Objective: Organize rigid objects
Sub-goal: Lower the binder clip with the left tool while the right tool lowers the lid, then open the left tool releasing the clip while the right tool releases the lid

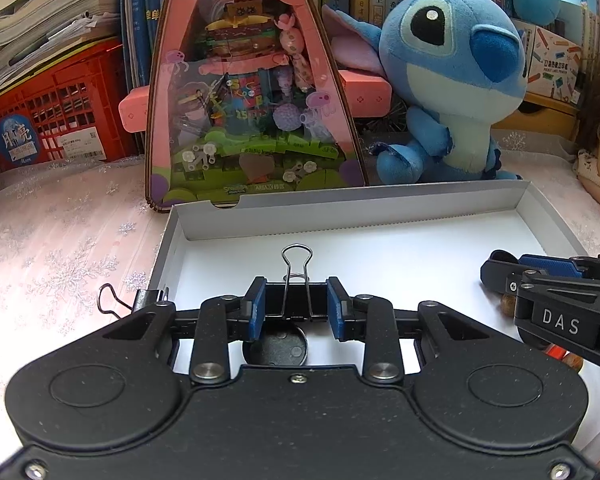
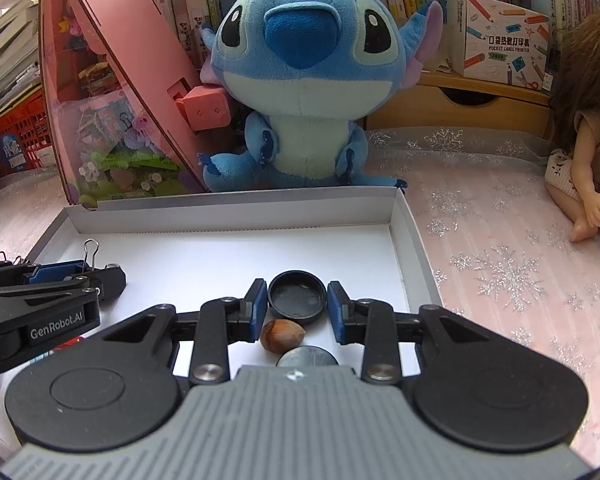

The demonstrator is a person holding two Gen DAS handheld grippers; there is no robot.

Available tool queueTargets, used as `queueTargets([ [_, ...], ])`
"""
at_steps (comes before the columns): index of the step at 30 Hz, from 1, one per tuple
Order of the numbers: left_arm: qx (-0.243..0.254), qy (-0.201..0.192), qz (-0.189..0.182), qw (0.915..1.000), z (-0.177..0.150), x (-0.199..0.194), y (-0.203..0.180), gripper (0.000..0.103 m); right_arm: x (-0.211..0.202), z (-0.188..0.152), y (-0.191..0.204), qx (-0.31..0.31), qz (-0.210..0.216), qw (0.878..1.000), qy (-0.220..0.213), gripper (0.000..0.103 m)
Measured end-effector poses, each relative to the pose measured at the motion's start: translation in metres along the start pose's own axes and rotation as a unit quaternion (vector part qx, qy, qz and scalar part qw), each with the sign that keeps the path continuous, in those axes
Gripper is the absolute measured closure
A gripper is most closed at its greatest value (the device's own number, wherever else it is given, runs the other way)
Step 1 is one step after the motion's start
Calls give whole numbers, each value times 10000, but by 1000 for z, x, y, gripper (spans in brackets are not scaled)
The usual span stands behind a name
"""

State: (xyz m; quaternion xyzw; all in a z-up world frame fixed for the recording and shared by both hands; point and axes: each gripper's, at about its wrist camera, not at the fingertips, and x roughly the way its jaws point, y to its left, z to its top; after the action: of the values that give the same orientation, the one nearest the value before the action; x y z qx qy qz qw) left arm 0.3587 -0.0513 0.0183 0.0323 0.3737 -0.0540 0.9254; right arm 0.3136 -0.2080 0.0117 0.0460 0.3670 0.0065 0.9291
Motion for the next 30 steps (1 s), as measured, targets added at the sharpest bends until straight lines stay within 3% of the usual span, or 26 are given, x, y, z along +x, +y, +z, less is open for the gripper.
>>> queueTargets([
  [13,6,-21,-28,10000,-1,0,0,72,1,-1,0,3,-5,10000,-6,62],
  [16,24,-31,-62,10000,-2,0,-1,67,1,-1,0,8,-50,10000,-12,51],
  [24,15,-31,-85,10000,-3,-2,-2,59,0,-1,-1,47,-65,10000,-28,40],
  [30,-136,33,-200,9997,-2,-1,3,38,-2,-2,-2,78,-88,9999,-95,31],
])
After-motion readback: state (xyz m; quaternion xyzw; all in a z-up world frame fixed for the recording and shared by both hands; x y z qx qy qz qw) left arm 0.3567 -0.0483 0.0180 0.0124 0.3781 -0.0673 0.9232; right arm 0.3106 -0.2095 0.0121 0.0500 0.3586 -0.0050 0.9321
